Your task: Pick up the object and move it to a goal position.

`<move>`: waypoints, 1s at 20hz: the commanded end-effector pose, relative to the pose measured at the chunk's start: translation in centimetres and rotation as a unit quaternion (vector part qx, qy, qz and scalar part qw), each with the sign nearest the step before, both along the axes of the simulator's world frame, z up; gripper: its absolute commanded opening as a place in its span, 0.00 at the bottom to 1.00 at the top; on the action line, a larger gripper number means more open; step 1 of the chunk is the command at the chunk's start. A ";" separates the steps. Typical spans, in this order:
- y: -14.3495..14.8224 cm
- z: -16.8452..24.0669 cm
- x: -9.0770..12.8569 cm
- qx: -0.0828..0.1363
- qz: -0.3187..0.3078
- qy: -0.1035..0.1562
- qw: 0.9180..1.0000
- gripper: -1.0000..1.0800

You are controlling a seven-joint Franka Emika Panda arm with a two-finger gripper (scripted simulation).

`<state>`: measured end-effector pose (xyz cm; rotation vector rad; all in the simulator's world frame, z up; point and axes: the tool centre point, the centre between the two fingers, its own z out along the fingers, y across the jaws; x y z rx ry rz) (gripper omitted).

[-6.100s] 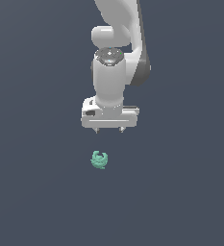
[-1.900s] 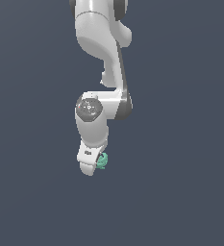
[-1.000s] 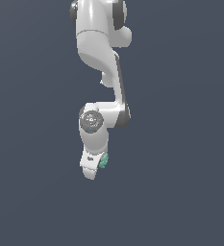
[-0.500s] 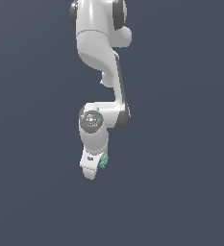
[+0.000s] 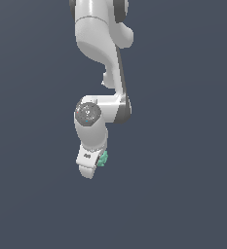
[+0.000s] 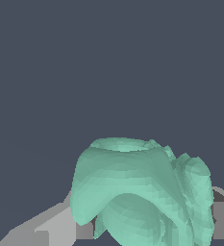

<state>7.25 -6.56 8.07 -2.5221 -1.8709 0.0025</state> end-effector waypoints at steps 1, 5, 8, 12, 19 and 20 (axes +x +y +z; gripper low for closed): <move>-0.5 2.0 0.0 0.000 0.000 -0.001 1.000 0.00; -1.4 6.0 -0.2 0.000 0.000 -0.001 1.000 0.00; -2.2 9.4 -0.3 0.000 0.000 -0.001 1.000 0.00; -3.2 14.0 -0.4 0.000 0.001 -0.001 1.000 0.00; -5.0 21.8 -0.5 0.000 0.001 -0.001 1.000 0.00; -5.3 22.9 -0.5 0.001 0.001 -0.001 1.000 0.00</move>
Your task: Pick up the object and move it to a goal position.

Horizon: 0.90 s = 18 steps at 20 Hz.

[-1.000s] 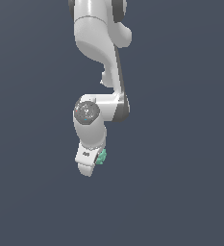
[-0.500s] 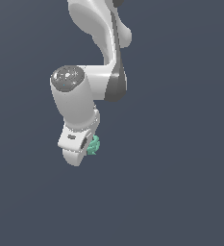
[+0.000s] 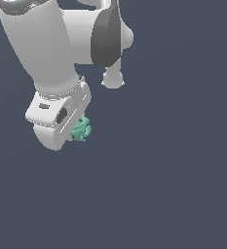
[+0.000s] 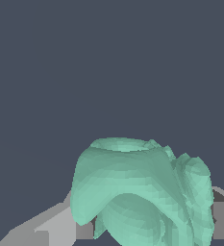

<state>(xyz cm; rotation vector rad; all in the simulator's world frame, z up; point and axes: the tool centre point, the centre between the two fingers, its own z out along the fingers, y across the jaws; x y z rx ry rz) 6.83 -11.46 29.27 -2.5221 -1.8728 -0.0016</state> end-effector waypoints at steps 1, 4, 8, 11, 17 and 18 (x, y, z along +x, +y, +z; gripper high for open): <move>-0.6 2.7 -0.1 0.000 0.000 0.000 1.000 0.00; -1.3 5.7 0.0 0.000 0.000 0.000 1.000 0.00; -2.1 8.7 0.0 0.000 0.000 0.000 1.000 0.00; -2.5 10.3 0.1 0.000 0.000 0.000 1.000 0.00; -3.1 12.3 0.2 0.000 -0.001 0.000 1.000 0.00; -3.1 12.5 0.3 0.000 -0.001 0.000 1.000 0.00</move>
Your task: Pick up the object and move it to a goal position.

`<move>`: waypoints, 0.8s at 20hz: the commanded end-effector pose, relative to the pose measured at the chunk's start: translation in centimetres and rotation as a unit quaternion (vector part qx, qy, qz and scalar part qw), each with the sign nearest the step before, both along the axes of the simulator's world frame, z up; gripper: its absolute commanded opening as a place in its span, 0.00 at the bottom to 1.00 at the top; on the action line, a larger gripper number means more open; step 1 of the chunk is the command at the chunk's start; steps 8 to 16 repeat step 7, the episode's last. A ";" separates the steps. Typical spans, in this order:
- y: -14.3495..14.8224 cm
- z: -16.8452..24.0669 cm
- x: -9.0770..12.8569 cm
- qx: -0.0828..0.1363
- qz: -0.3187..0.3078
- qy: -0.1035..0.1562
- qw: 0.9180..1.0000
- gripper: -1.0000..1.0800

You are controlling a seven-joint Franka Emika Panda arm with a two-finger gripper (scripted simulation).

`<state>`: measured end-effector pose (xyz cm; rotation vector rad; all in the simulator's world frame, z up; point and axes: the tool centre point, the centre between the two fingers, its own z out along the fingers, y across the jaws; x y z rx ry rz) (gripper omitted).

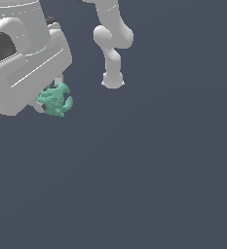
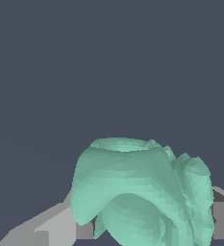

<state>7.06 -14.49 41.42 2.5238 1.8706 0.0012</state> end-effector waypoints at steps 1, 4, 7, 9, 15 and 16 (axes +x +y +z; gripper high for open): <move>-0.1 0.5 0.0 0.000 0.000 0.000 1.000 0.00; -0.2 0.8 0.1 0.000 0.000 0.000 1.000 0.00; -0.2 0.9 0.1 0.000 0.000 0.000 1.000 0.00; -0.2 0.9 0.1 0.000 0.000 0.000 1.000 0.00; -0.2 0.9 0.1 0.000 0.000 0.000 1.000 0.00; -0.2 0.9 0.1 0.000 0.000 0.000 1.000 0.00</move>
